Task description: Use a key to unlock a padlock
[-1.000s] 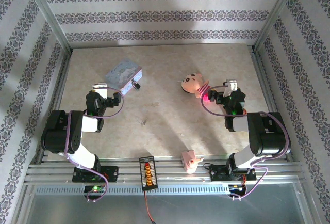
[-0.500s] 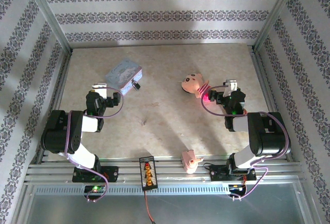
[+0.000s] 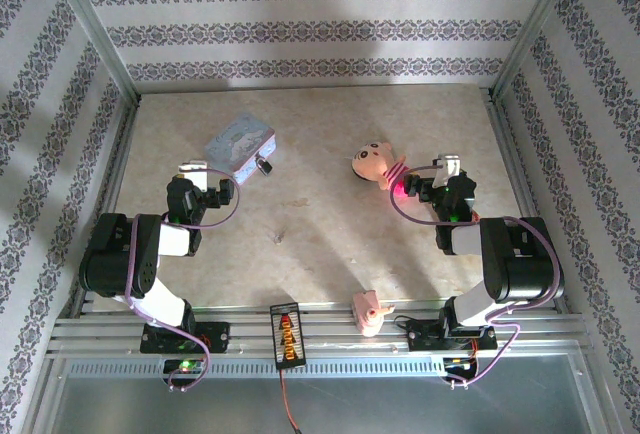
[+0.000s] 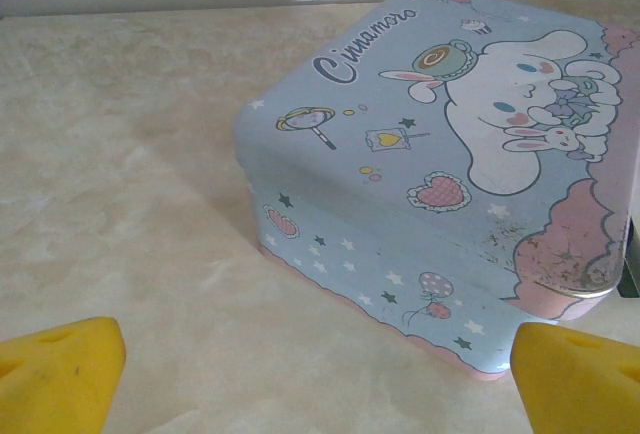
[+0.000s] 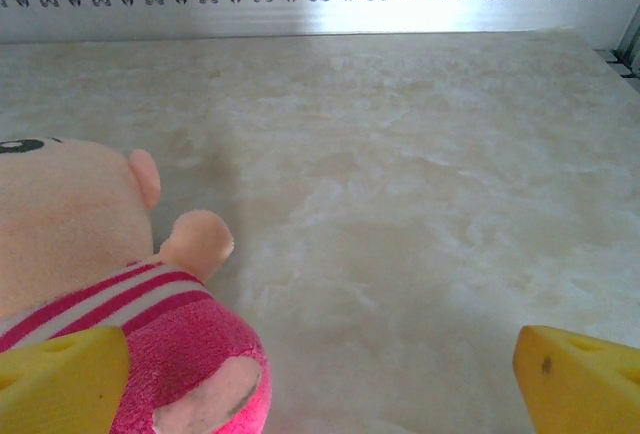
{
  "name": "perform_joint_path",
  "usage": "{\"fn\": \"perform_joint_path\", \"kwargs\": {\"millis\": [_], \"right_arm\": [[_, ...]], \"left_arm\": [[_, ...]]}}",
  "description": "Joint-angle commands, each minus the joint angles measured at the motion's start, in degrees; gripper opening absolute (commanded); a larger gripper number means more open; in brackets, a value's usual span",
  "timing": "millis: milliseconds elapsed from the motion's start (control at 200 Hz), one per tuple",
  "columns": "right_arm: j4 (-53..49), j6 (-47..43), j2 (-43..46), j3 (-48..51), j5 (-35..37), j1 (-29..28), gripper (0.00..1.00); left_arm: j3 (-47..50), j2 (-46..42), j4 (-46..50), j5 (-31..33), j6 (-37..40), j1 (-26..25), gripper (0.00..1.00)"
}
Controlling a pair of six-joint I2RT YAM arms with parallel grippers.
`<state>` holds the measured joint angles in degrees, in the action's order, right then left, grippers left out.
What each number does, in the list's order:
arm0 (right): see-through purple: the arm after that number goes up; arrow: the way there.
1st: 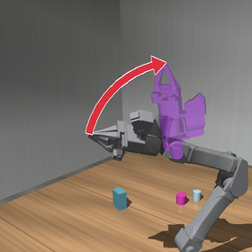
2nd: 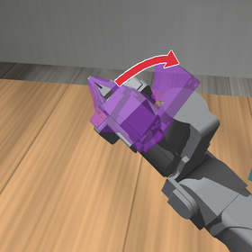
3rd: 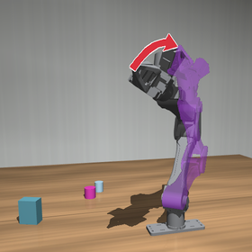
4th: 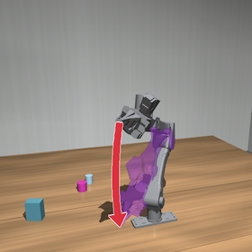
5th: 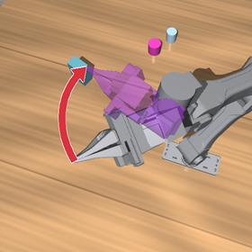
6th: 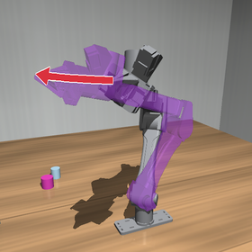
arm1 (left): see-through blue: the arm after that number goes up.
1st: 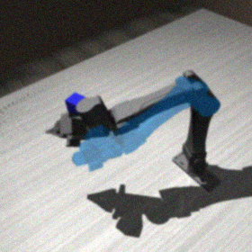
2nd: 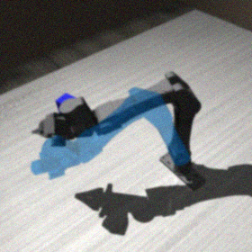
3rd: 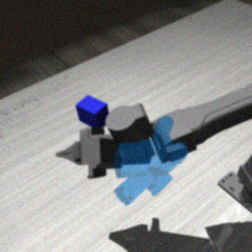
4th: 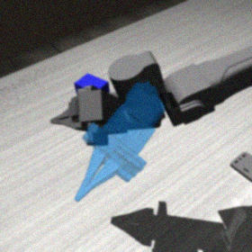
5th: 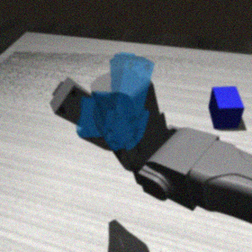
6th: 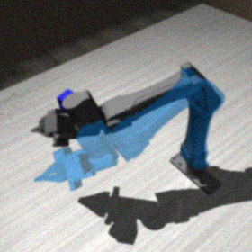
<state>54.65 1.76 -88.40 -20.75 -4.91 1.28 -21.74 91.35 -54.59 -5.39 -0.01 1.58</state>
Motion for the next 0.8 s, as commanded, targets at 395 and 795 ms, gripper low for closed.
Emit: {"fn": "perform_joint_path", "kwargs": {"millis": [395,795], "right_arm": [[-20.28,5.03,17.63,-3.66,12.93,-1.42,0.98],[-53.59,10.22,22.87,-20.15,25.36,-19.18,0.98]], "left_arm": [[1.00,-12.65,7.76,8.35,-3.36,0.09,0.99],[-10.19,-20.88,25.78,14.26,-17.32,0.09,0.99]]}}
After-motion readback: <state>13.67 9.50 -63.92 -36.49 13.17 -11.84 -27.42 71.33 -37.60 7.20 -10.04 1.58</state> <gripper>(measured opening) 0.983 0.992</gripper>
